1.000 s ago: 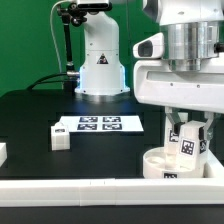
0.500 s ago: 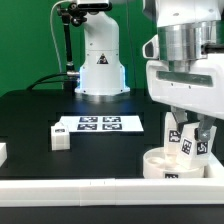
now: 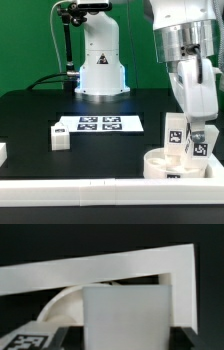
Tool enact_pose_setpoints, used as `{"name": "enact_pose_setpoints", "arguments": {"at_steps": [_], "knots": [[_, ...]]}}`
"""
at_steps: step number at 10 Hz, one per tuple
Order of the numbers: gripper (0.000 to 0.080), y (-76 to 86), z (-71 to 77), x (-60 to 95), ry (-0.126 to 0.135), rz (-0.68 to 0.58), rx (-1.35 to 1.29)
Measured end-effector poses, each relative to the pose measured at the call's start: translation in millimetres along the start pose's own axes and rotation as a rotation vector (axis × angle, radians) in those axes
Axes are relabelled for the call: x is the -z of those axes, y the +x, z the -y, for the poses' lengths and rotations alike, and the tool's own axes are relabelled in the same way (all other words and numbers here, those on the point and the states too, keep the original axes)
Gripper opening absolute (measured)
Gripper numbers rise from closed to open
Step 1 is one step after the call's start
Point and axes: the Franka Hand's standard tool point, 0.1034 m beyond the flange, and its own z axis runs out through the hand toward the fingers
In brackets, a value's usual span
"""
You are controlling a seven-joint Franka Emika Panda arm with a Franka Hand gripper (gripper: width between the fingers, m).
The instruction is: Assemble stool
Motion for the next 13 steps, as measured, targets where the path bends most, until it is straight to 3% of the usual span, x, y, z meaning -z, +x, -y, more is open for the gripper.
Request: {"name": "enact_pose_setpoints", "arguments": {"at_steps": [4, 8, 9, 10, 11, 13], "knots": [[0.034, -5.8, -0.5, -0.9, 0.021, 0.035, -0.317], [0.034, -3.9, -0.4, -1.5, 0.027, 0.054, -0.391], [0.0412, -4.5, -0.6, -1.6, 0.027, 0.054, -0.374], [0.0582, -3.9, -0.4, -1.4, 0.028, 0.054, -0.364], [0.0629, -0.3, -2.3, 4.5, -0.007, 0.05, -0.241], [0.0646, 8.7, 2.1, 19.4, -0.023, 0.055, -0.124]]}}
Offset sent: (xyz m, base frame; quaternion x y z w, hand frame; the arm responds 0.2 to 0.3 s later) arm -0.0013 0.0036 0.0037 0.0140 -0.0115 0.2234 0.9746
